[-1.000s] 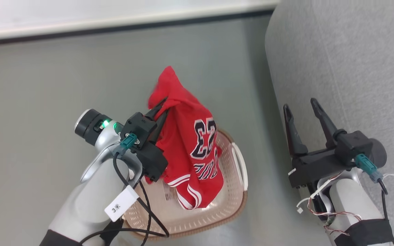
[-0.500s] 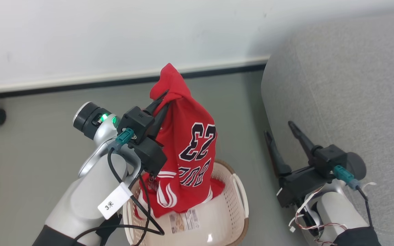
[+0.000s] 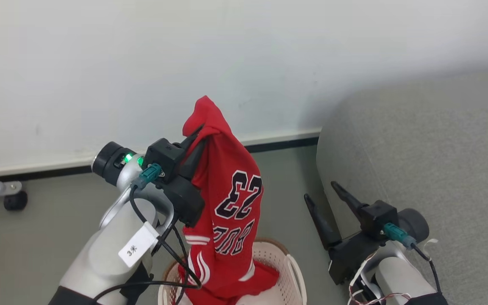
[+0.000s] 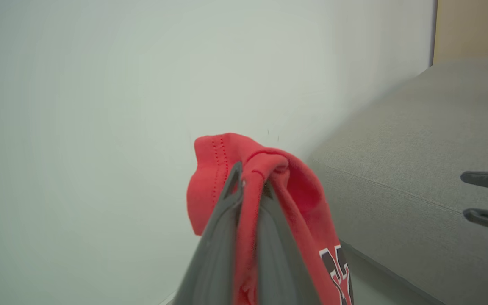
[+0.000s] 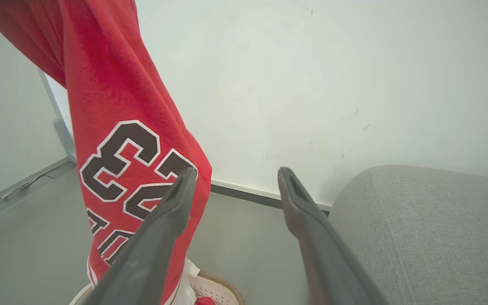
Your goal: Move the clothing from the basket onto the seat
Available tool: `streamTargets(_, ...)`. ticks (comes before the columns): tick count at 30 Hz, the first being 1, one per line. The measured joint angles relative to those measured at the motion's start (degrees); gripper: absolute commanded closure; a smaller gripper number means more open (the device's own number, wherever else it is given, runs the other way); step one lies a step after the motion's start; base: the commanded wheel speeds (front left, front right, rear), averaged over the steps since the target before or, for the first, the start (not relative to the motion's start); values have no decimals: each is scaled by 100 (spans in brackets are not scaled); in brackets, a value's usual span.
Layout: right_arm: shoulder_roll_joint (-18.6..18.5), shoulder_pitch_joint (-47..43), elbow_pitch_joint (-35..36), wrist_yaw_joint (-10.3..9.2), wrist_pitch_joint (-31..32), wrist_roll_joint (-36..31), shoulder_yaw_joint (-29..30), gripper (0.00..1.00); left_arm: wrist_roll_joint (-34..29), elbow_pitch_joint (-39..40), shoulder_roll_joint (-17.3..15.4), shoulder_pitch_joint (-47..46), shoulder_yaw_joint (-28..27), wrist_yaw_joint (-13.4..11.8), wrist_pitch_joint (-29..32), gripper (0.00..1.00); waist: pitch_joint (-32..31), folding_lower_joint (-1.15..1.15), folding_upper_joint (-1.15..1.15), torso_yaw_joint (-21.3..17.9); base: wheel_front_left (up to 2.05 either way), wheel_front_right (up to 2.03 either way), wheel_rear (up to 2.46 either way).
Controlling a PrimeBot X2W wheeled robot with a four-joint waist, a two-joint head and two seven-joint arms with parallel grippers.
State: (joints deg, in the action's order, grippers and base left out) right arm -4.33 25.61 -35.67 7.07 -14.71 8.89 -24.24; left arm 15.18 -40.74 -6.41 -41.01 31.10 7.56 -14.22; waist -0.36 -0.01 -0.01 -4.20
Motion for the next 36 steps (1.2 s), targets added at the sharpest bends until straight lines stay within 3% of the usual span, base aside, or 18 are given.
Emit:
streamTargets(5,18,15,-82,1,0,52,-214,0,134,47,32,9,18,0,73,100,-261,0,0,-16,0,0,0)
streamTargets(12,36,260,-155,1,0,344,-950,0,183,201,124,-29,25,0,266,100,-513,0,0,-10,0,0,0)
streamTargets(20,56,553,-405,1,0,657,-1691,0,192,343,209,-92,97,0,467,100,-543,1,1,89,0,0,0)
streamTargets(28,69,942,-936,2,0,861,-2071,0,241,450,311,-164,241,0,638,100,-520,1,1,249,0,0,0)
streamTargets(36,77,1173,-843,7,0,1381,-2688,0,285,531,359,-270,431,1,769,100,-485,1,1,421,0,0,0)
